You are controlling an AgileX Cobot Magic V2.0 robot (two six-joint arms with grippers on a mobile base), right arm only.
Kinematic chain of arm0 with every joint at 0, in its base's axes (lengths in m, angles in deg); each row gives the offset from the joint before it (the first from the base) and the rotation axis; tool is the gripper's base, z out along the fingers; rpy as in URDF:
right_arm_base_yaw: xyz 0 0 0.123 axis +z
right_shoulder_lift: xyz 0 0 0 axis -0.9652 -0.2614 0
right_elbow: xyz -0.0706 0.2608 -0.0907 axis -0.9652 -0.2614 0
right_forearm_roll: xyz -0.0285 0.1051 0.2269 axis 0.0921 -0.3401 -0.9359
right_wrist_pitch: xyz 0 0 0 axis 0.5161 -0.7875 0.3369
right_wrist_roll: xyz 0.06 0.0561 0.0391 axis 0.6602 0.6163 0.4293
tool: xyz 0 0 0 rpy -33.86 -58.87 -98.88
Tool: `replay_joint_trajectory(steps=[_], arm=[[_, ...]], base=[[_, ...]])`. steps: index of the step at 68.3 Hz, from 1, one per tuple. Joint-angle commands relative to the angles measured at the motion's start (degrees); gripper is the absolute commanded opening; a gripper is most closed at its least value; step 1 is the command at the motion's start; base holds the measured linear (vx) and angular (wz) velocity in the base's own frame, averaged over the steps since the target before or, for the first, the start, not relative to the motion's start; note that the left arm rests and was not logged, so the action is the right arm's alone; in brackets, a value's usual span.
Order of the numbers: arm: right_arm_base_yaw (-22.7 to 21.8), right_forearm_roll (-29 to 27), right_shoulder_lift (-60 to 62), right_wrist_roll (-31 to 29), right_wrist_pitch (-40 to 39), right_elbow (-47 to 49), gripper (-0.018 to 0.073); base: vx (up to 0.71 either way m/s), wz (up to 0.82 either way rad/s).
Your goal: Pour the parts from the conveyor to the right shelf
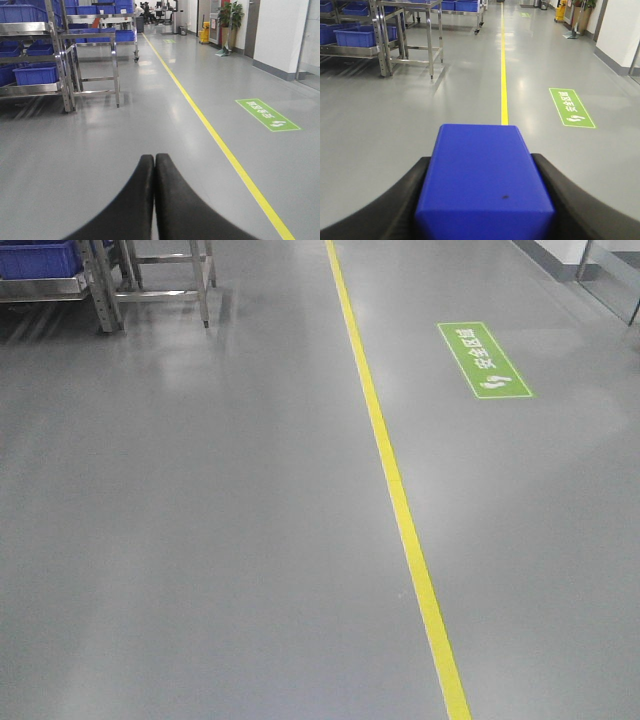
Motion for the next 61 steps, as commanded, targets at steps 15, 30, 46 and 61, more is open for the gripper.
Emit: replay_joint_trajectory(steps=[15, 30, 46, 61], arm=[[-0.32, -0.02, -1.02, 0.03, -4.76, 1.59, -0.0003], [-0.32, -0.02, -1.02, 0.03, -4.76, 1.59, -0.0003], [-0.32, -0.02, -1.02, 0.03, -4.81, 1.59, -0.0003], [-0.32, -0.02, -1.02, 0.03, -4.81, 1.59, -0.0003]], base=[[0.49, 0.1], [0.54, 0.03], [0.58, -0.05], [0.6, -0.11]])
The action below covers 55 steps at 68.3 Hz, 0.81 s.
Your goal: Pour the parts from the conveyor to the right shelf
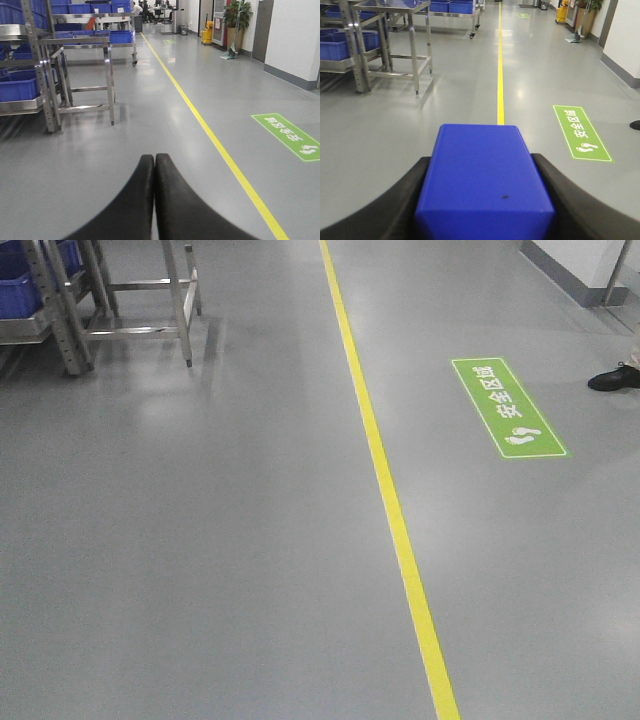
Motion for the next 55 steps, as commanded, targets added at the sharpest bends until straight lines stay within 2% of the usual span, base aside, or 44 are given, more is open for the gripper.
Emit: replay_joint_trajectory(steps=[1, 55], arm=[[-0.32, -0.02, -1.02, 0.03, -4.81, 1.59, -0.0003], [-0.32, -0.02, -1.02, 0.03, -4.81, 1.59, -0.0003]], base=[[0.6, -0.13], [0.65, -0.02]])
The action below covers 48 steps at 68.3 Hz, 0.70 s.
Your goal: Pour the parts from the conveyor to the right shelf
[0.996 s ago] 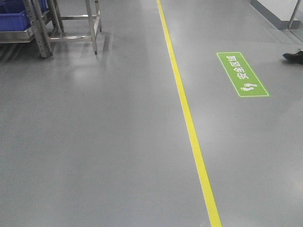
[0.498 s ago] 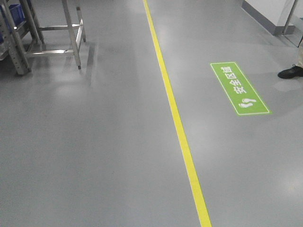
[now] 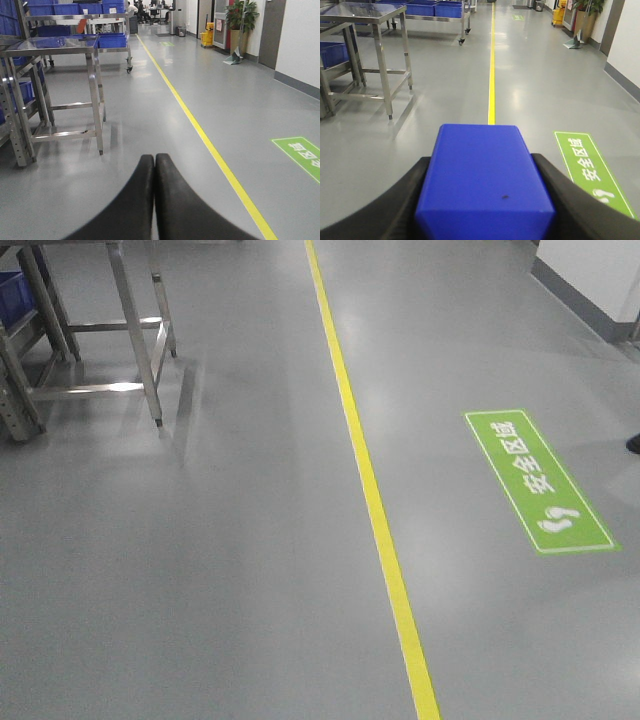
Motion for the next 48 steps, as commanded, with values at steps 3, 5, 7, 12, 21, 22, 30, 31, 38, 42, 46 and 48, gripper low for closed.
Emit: replay_joint_trajectory(steps=[3, 5, 7, 12, 21, 22, 30, 31, 38, 42, 46, 48], arm=[[-0.32, -0.02, -1.02, 0.03, -4.81, 1.59, -0.0003], [-0.32, -0.02, -1.02, 0.03, -4.81, 1.59, -0.0003], [-0.32, -0.02, -1.02, 0.03, -4.81, 1.59, -0.0003], [-0.32, -0.02, -1.02, 0.03, -4.81, 1.59, -0.0003], [-0.32, -0.02, -1.02, 0.03, -4.81, 1.59, -0.0003], [-0.32, -0.02, -1.02, 0.03, -4.81, 1.59, -0.0003], [-0.32, -0.02, -1.02, 0.03, -4.81, 1.59, -0.0003], [-0.32, -0.02, -1.02, 0.03, -4.81, 1.59, -0.0003], [-0.32, -0.07, -1.02, 0.03, -4.81, 1.59, -0.0003], [-0.32, -0.07, -1.02, 0.03, -4.81, 1.59, -0.0003], [-0.32, -0.07, -1.02, 0.03, -4.81, 1.59, -0.0003], [-0.32, -0.07, -1.02, 0.03, -4.81, 1.59, -0.0003]], base=[[0.68, 0.06], [0.69, 0.05], [0.69, 0.05], [0.69, 0.03], [0.7, 0.03], [0.71, 0.01], [0.71, -0.01], [0.71, -0.02], [0.72, -0.03], [0.71, -0.05], [0.71, -0.05], [0.72, -0.05]])
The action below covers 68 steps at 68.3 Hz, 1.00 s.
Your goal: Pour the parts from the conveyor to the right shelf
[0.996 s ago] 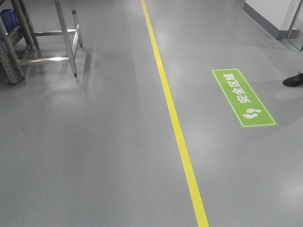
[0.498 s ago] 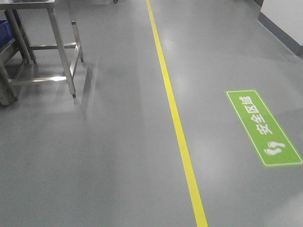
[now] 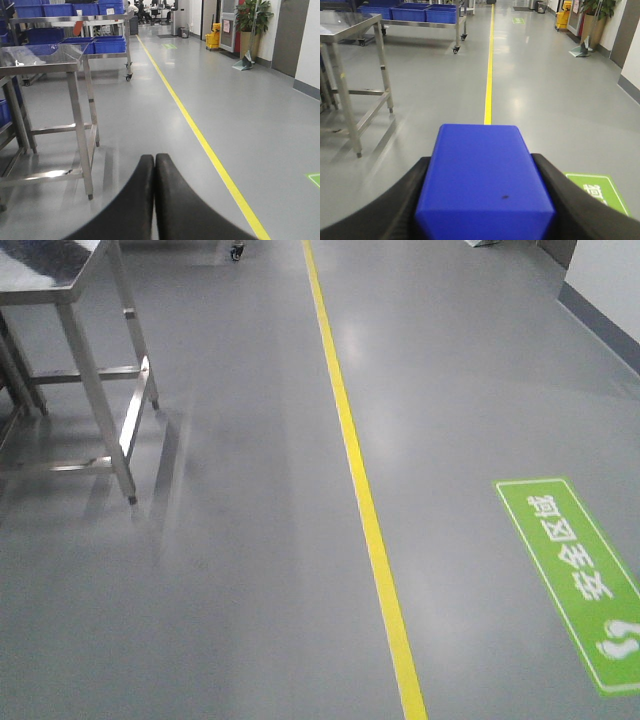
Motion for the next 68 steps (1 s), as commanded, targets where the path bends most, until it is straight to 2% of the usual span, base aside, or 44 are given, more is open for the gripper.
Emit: replay_joint_trajectory(steps=[1, 68], arm=[[-0.32, -0.07, -1.02, 0.03, -4.81, 1.59, -0.0003], [-0.32, -0.07, -1.02, 0.03, -4.81, 1.59, -0.0003]], base=[[0.72, -0.05], [0.75, 0.04]])
